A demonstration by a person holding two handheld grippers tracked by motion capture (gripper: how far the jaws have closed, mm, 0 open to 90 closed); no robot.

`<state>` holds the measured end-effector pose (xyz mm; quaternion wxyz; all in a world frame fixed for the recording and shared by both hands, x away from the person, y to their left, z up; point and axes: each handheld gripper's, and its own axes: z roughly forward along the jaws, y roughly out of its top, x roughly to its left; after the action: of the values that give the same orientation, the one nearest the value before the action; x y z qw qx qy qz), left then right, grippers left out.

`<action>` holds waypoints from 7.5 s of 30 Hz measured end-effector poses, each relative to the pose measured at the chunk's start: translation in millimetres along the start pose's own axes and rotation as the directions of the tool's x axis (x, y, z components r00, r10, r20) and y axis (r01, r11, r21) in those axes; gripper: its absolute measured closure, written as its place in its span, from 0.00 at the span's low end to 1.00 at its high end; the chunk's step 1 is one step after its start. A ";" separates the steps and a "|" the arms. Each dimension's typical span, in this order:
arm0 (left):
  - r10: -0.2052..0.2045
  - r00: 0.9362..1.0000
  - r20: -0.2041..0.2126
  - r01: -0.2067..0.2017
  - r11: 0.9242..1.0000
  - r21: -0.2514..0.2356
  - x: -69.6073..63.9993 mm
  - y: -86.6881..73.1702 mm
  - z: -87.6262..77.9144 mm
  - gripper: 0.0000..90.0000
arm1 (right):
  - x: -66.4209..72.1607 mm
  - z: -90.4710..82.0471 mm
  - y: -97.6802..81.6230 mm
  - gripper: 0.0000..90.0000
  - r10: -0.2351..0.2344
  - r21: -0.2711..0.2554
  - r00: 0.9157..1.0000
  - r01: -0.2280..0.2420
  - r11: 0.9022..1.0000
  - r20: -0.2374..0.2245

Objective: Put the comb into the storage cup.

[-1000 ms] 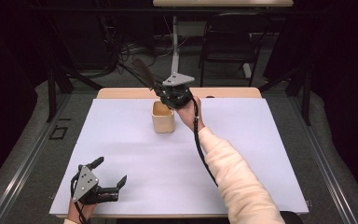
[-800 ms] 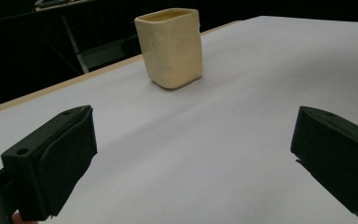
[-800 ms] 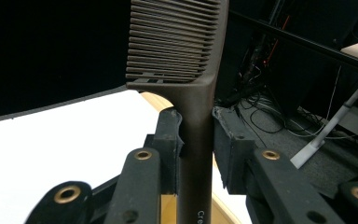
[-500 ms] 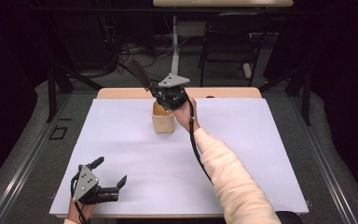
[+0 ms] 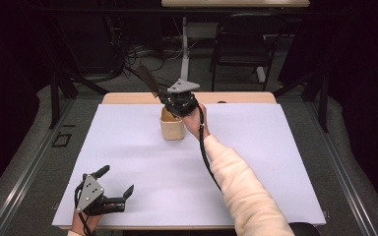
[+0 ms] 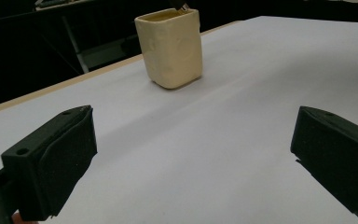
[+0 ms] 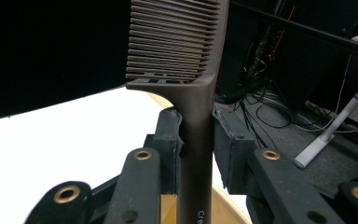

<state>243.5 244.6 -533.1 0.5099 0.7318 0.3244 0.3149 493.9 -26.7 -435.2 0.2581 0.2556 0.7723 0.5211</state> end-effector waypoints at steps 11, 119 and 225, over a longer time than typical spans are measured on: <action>0.002 1.000 0.002 -0.002 1.000 0.003 -0.1 0.0 0.1 0.00 | 1.6 6.3 -10.0 0.80 0.009 0.025 1.000 -0.009 1.000 -0.011; -0.001 1.000 -0.009 0.001 1.000 0.009 -0.2 0.0 1.6 0.00 | -2.3 -30.3 -31.8 0.17 0.085 0.238 0.980 -0.041 0.970 -0.178; 0.009 1.000 -0.004 -0.009 1.000 0.024 -1.0 -0.4 3.3 0.00 | 11.4 -222.9 -161.5 0.00 0.063 0.357 0.991 -0.018 0.934 -0.115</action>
<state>245.4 242.1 -534.5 0.4990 0.7389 0.3257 0.3146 316.9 -221.8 -515.9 0.1485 0.2809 0.8628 0.3933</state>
